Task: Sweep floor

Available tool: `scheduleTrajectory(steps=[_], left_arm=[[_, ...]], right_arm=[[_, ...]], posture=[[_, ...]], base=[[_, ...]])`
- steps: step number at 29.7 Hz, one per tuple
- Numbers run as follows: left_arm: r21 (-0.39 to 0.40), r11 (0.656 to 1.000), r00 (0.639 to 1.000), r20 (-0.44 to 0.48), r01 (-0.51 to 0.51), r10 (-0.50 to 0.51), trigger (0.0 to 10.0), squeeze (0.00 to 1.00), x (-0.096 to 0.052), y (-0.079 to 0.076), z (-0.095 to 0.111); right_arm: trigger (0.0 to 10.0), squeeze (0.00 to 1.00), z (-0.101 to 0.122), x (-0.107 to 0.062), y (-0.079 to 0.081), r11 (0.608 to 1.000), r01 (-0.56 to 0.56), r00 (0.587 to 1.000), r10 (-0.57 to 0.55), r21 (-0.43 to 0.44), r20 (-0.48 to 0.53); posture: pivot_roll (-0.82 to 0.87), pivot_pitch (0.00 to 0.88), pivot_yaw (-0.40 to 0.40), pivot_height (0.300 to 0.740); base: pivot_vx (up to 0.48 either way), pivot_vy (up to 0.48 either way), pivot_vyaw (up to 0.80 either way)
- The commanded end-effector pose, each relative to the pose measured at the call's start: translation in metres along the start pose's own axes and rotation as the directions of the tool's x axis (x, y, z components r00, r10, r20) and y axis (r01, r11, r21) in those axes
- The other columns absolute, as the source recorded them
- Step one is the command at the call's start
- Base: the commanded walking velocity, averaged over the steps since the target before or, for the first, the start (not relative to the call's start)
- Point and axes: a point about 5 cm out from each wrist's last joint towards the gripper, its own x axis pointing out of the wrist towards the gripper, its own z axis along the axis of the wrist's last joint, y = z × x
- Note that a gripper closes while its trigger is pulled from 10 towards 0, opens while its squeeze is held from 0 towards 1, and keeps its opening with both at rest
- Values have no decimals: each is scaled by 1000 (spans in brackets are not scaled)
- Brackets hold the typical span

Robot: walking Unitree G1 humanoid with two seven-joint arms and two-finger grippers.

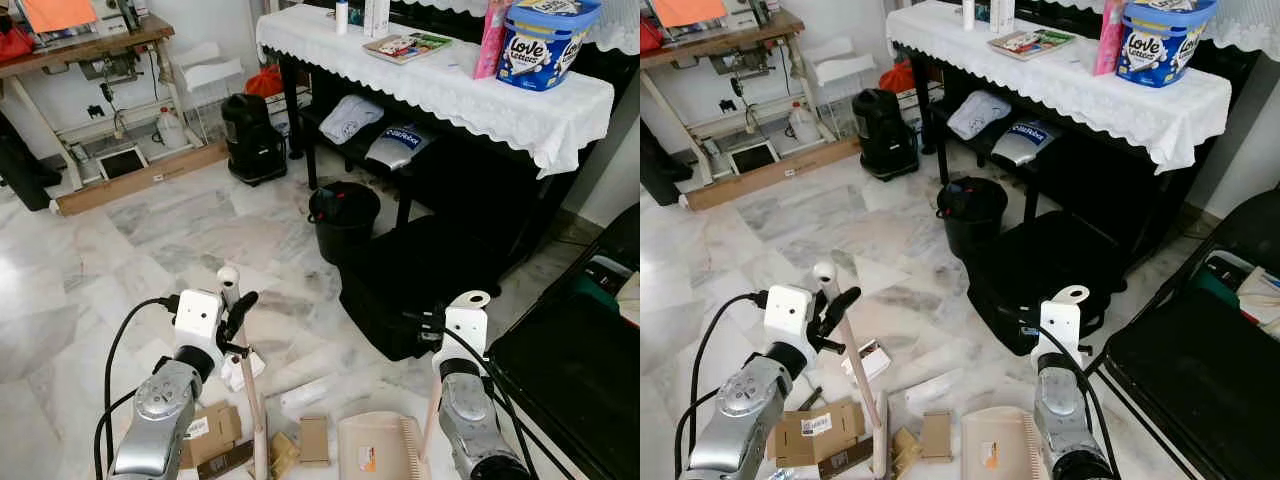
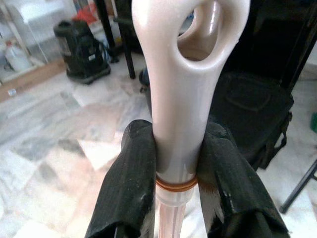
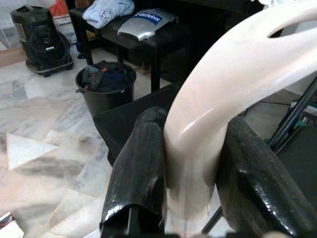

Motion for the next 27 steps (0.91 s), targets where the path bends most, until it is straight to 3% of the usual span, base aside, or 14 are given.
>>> scheduleTrajectory(steps=[1,16,27], left_arm=[[-1,1000,1000,15,-5,5,10000,0,2,4,4],[-63,997,998,40,-40,42,10000,0,14,4,0],[-40,999,1000,27,-10,11,10000,0,18,3,-4]], right_arm=[[10000,0,1,0,5,1000,-15,1000,15,-2,5],[10000,0,-10,-5,5,1000,-24,999,23,-11,-35],[10000,0,-12,-8,4,1000,-26,999,25,-15,-31]], posture=[[119,9,92,740],[109,8,87,740],[98,14,89,740]], base=[[0,0,0],[0,0,0],[0,0,0]])
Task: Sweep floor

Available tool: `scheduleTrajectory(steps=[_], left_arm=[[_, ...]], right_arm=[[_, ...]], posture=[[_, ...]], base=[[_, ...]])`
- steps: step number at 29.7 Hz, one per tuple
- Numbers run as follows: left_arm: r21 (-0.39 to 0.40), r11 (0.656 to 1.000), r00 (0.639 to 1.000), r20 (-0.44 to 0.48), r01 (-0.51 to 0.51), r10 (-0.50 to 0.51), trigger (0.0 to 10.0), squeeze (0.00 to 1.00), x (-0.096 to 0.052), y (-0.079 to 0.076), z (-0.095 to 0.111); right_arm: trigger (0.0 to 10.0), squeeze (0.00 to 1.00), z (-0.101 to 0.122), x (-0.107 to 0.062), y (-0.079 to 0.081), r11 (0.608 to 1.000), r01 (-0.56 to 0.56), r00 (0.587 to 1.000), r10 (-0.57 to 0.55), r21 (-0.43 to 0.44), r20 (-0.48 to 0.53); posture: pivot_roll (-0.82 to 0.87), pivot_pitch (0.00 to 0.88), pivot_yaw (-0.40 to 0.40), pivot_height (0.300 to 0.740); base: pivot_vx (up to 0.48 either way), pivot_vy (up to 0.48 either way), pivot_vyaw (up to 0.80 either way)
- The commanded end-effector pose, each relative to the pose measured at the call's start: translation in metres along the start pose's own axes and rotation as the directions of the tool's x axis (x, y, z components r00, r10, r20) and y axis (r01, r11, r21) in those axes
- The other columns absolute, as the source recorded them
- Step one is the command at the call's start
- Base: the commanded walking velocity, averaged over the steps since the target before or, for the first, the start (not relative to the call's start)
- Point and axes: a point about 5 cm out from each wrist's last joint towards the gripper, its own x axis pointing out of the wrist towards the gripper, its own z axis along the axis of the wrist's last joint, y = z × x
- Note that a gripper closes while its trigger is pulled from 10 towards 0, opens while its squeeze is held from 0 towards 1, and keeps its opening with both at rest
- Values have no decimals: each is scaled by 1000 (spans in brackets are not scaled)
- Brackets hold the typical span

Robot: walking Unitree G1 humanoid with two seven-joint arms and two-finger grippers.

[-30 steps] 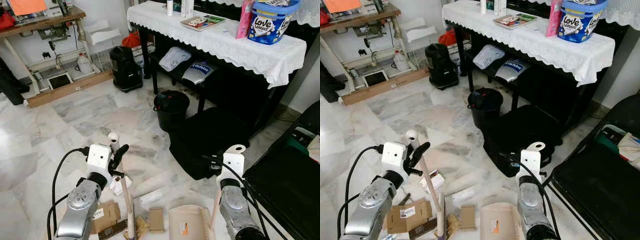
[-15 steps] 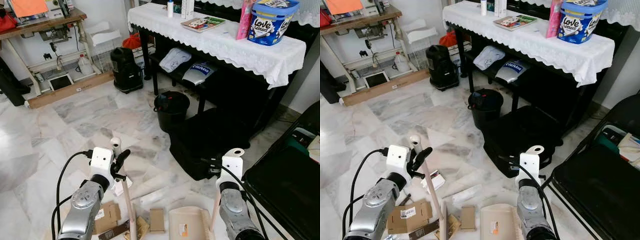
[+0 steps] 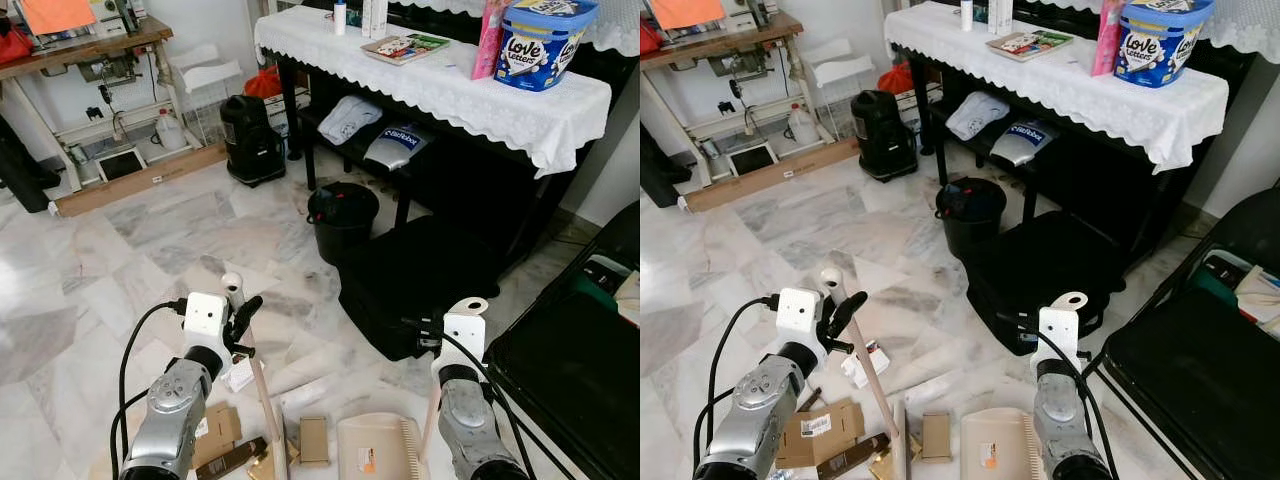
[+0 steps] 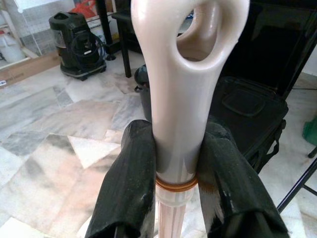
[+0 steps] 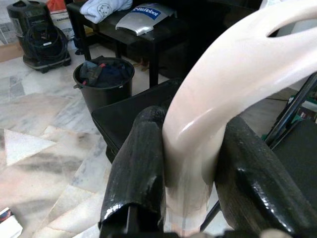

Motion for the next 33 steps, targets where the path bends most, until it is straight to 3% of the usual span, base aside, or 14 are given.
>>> scheduleTrajectory(steps=[1,8,15,21,26,27,33], left_arm=[[9,1000,1000,16,-4,3,10000,0,3,5,4],[-52,998,999,13,48,-47,10000,0,20,5,13],[-108,988,994,-9,106,-108,10000,0,20,3,11],[-201,971,990,-35,126,-135,10000,0,16,6,8],[-309,941,989,-18,135,-148,10000,0,16,6,11],[-368,919,989,2,141,-151,10000,0,16,4,15],[-443,883,987,46,157,-152,10000,0,17,2,25]], right_arm=[[10000,0,-6,-4,4,1000,-19,1000,19,-12,-20],[10000,0,-6,-5,4,1000,-12,1000,11,-8,-22],[10000,0,-6,-4,2,1000,2,1000,-2,-20,-24],[10000,0,-2,-1,4,1000,1,1000,-2,-23,-17],[10000,0,-2,-1,6,1000,-2,1000,1,-26,-19],[10000,0,-2,0,6,1000,-2,1000,1,-27,-21],[10000,0,-1,0,8,1000,-6,1000,6,-29,-23]], posture=[[95,18,92,740],[90,19,103,740],[91,20,106,740],[96,13,106,740],[100,4,108,740],[99,3,107,740],[103,0,108,740]], base=[[0,0,0],[0,0,0],[0,0,0],[0,0,0],[0,0,0],[0,0,0],[0,0,0]])
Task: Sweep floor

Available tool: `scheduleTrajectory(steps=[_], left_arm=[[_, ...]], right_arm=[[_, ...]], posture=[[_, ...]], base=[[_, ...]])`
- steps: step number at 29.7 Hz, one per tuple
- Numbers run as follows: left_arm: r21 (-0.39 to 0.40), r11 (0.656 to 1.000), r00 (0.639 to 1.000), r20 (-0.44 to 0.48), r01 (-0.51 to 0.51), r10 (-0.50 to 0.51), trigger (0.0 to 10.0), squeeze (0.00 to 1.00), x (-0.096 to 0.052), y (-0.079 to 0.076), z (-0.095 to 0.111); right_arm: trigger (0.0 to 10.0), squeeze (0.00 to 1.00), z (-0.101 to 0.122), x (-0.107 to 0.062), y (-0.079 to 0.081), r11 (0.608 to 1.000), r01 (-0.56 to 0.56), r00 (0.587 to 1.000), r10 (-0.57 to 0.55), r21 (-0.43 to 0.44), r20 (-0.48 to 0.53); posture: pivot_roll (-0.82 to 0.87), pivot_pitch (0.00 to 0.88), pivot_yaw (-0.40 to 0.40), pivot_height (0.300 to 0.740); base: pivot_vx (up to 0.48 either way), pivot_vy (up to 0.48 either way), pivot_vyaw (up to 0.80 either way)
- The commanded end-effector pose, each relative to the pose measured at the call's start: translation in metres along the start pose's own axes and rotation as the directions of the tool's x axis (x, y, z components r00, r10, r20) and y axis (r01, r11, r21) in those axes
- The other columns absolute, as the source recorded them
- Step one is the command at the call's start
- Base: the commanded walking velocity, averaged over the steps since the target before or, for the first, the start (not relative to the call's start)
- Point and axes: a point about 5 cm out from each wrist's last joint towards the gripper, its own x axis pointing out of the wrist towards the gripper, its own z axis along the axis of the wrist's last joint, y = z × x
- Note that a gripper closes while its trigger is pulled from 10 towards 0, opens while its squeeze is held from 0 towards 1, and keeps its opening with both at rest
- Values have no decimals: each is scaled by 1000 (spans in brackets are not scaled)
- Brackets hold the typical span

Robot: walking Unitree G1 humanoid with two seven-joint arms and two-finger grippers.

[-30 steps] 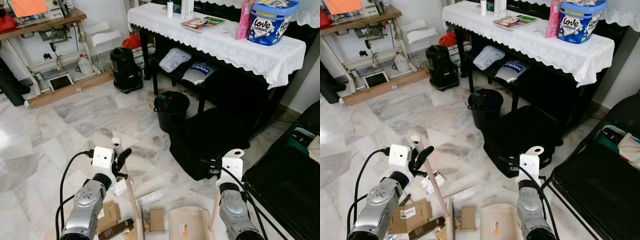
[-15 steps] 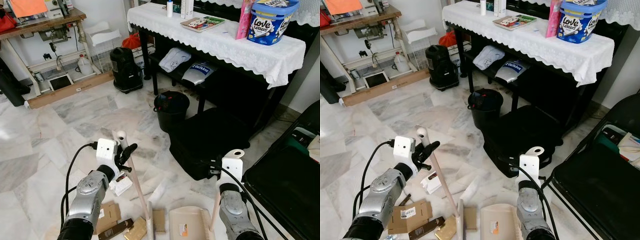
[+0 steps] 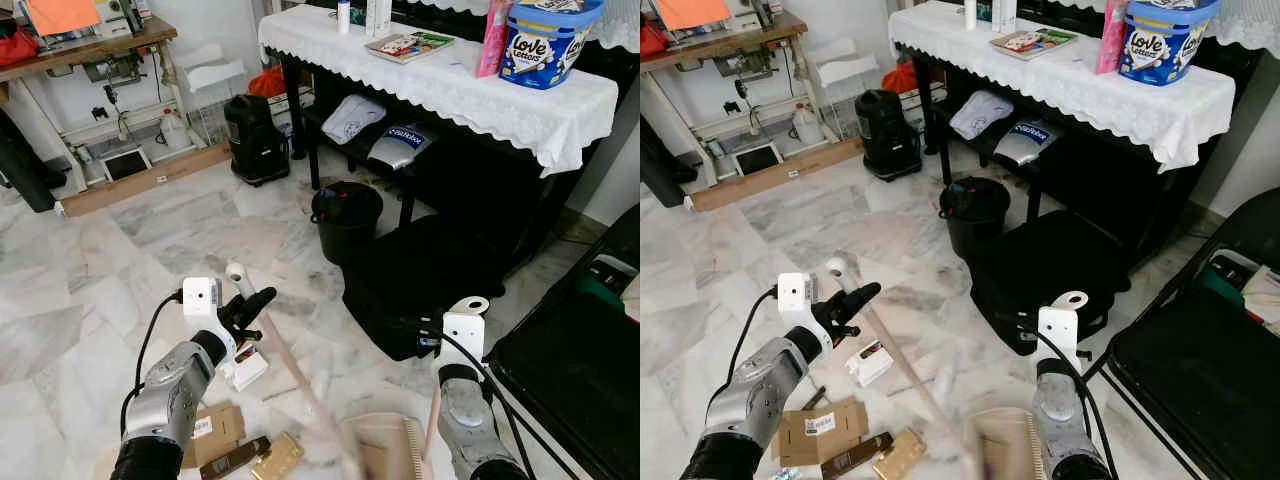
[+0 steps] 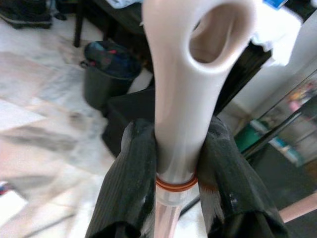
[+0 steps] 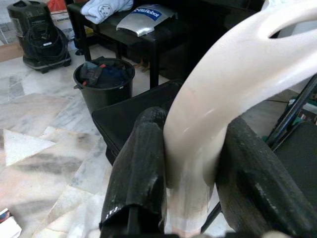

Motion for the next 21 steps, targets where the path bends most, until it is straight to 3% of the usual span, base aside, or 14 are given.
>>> scheduleTrajectory(steps=[1,5,8,12,13,15,21], left_arm=[[-11,1000,999,49,13,-12,10000,0,-2,-1,13],[13,1000,997,74,0,-1,10000,0,-2,-1,19],[128,991,990,136,-51,34,10000,0,-3,-1,32],[200,972,967,243,-122,71,10000,0,-5,-6,51],[229,964,963,259,-135,73,10000,0,-6,-7,55],[361,917,955,290,-170,63,10000,0,-9,-11,61],[441,870,931,362,-219,51,10000,0,-22,-20,69]], right_arm=[[10000,0,-3,-2,7,1000,-23,999,23,-14,-26],[10000,0,-3,-2,7,1000,-23,999,23,-13,-25],[10000,0,0,0,7,1000,-21,1000,21,-7,-14],[10000,0,4,2,6,1000,-16,1000,16,5,12],[10000,0,6,2,6,1000,-14,1000,14,10,21],[10000,0,9,2,5,1000,-9,999,8,19,47],[10000,0,21,2,-1,998,15,992,-22,59,126]], posture=[[103,0,108,740],[104,0,108,740],[104,0,106,740],[102,0,102,740],[101,0,100,740],[100,0,98,740],[90,0,87,740]], base=[[0,0,0],[0,0,0],[0,0,0],[0,0,0],[0,0,0],[0,0,0],[0,0,0]])
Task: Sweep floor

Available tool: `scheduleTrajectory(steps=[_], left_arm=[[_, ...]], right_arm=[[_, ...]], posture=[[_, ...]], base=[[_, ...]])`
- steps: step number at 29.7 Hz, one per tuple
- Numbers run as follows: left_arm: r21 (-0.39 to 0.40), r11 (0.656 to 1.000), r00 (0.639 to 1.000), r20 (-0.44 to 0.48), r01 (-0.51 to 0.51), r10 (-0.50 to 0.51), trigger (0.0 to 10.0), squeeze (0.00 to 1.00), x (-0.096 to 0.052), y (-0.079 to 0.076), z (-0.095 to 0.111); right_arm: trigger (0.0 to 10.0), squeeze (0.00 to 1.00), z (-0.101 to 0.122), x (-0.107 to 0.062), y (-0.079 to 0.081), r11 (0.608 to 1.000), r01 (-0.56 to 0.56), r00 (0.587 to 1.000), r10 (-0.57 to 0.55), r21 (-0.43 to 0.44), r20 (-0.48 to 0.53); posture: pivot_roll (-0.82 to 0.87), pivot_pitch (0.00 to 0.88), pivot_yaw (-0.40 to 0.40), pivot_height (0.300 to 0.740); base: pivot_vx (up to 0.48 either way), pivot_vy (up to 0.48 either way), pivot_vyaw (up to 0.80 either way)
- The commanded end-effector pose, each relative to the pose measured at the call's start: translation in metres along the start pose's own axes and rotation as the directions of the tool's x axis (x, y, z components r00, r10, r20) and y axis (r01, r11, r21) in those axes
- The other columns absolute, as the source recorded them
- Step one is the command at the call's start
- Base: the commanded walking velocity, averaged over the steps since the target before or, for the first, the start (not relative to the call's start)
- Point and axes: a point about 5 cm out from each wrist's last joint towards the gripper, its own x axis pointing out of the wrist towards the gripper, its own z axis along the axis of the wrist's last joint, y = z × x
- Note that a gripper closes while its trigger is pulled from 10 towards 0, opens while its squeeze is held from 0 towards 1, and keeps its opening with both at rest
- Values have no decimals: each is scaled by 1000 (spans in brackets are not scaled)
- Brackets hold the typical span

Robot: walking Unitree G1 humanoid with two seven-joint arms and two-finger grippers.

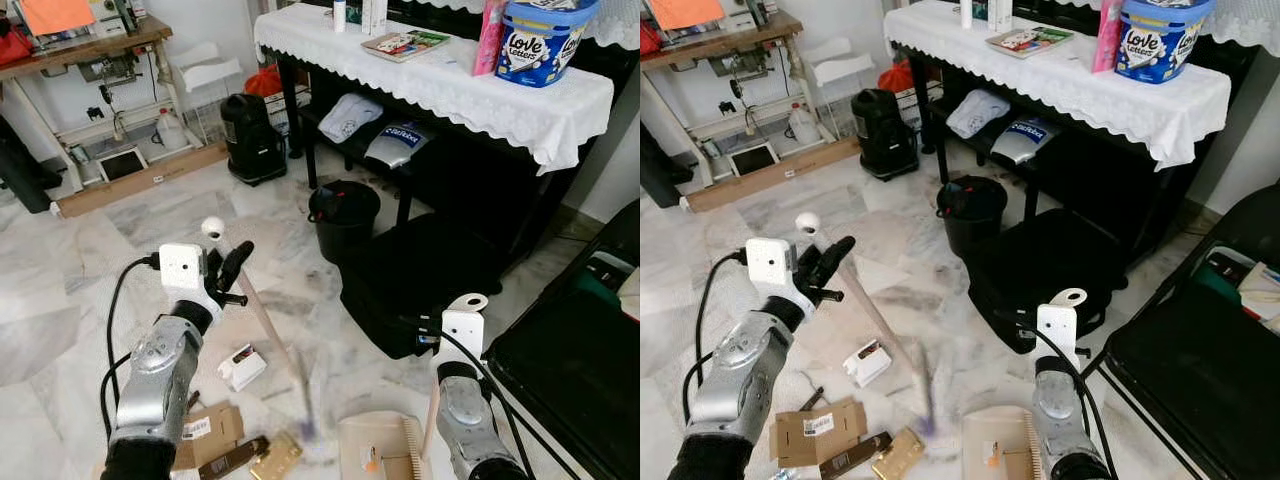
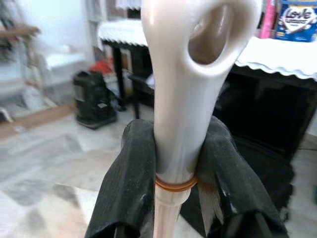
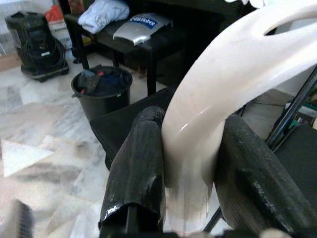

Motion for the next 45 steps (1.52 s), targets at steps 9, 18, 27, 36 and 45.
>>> scheduleTrajectory(steps=[9,18,27,36,45], left_arm=[[108,993,997,67,-39,32,10000,0,-9,-6,4],[146,989,999,53,-20,13,10000,0,-15,-20,-8],[156,988,999,48,-22,15,10000,0,-8,-24,-17],[156,988,999,51,-16,8,10000,0,-8,-28,-24],[167,986,997,70,-19,7,10000,0,-7,-26,-21]], right_arm=[[10000,0,37,-1,-7,996,22,977,-40,87,211],[10000,0,65,-5,-9,991,10,956,-48,133,289],[10000,0,74,-1,-11,990,26,954,-66,137,293],[10000,0,74,-2,-11,986,53,959,-94,155,267],[10000,0,77,-1,-10,988,45,958,-84,145,274]], posture=[[79,0,70,740],[63,0,43,740],[45,0,43,740],[41,0,42,740],[53,0,35,740]], base=[[0,0,0],[0,0,0],[0,0,0],[0,0,764],[0,0,793]])
